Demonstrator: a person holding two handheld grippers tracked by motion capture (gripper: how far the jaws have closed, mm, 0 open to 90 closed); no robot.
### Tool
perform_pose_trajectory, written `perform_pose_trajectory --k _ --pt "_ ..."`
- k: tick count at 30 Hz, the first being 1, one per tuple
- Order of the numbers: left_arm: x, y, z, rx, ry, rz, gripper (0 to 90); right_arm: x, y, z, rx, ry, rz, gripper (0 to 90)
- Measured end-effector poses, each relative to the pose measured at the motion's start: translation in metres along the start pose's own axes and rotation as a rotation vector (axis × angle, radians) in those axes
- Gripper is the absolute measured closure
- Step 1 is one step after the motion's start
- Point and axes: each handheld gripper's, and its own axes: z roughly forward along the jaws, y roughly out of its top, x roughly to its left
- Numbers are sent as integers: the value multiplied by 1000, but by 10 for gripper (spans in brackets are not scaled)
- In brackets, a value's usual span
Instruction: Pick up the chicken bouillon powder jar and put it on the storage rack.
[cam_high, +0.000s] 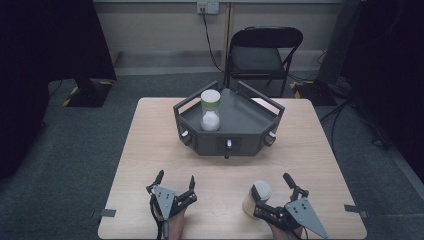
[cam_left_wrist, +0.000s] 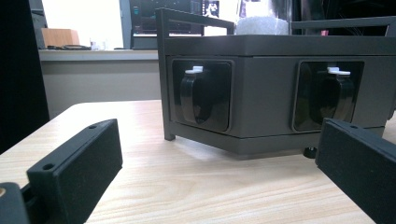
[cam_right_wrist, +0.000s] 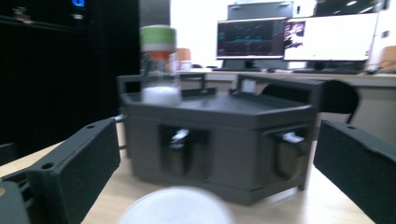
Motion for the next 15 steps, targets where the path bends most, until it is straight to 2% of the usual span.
perform_pose_trajectory --k 3,9,10,13,15 --pt "0 0 0 -1 0 -1 0 3 -7 -1 22 27 16 5" --pt "0 0 0 -1 1 -1 0 9 -22 -2 43 74 1 12" --pt "0 0 0 -1 1 -1 0 9 -22 -2 43 74 1 12" --pt "0 0 0 0 3 0 0 18 -27 -3 35 40 -43 40" --pt "0 0 0 -1 1 -1 0 17 -31 -5 19 37 -30 62"
